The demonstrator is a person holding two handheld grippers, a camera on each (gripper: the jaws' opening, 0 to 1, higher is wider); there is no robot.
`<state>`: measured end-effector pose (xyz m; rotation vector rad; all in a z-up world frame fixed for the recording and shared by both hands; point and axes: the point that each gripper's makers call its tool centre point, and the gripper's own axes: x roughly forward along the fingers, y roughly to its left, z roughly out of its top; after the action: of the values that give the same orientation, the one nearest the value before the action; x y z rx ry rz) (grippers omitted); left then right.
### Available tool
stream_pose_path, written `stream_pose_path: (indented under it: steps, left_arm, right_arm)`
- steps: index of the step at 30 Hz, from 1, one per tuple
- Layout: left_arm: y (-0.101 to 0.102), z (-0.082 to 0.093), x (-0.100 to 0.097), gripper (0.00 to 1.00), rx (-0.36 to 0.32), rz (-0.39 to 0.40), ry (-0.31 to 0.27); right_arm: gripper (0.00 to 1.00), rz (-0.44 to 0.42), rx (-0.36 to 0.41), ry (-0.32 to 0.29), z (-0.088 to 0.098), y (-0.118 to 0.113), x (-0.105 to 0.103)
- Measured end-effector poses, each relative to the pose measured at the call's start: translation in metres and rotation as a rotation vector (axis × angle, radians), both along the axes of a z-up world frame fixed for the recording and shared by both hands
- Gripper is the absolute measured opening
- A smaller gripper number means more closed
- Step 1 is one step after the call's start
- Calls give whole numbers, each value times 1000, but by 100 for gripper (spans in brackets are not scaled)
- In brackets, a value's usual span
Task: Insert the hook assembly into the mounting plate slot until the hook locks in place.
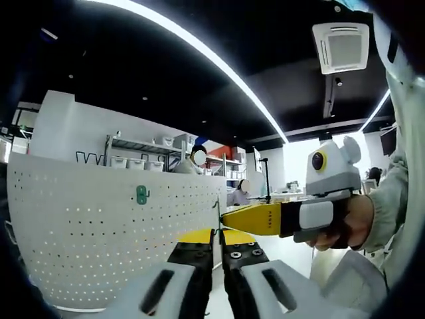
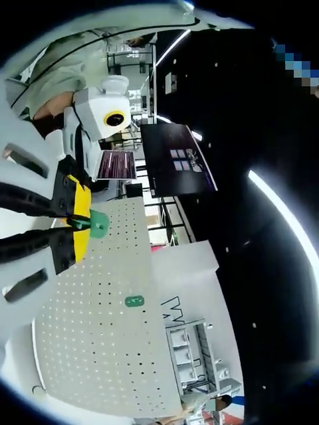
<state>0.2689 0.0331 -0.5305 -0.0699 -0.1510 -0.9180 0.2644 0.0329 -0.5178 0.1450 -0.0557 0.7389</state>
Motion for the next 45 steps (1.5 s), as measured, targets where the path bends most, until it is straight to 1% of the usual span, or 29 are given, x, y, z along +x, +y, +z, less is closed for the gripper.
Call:
stream_pose_path:
  steps: [5,9,16,19,26,30,33,36,40,45]
  left_arm:
    - [0,-3,0,4,-10,0,16]
    - [0,-5,1,4,-15,-2,31]
    - [-1,-8,2,5,-17,-2,42]
    - [-1,-10,3,6,-19,-7,54]
    - [0,-15,4,15,-9,3,68]
    - [2,-18,6,22,-5,15,77]
    - [4,-20,7,26,-7,29,87]
    - [8,-22,9,29,-8,41,94]
    - [12,-25,10,30,-8,55,103]
    - [18,-30,11,31,-9,72,116]
  right_arm:
    - [1,-4,-13,2,-2,1,0]
    - [1,-5,-5,13,-5,0,1]
    - [1,-11,-12,10,-7,0,1]
    - [1,-16,-6,11,-7,-1,3]
    - [1,-30,2,11,-6,-6,5]
    - [1,-37,5,11,-6,-8,7]
    - [1,-40,-15,-2,-7,-9,8]
    - [1,-43,-7,5,-8,-10,9]
    - [1,-53,3,23,-14,-14,13]
    - [1,-74,4,32,-18,-20,19]
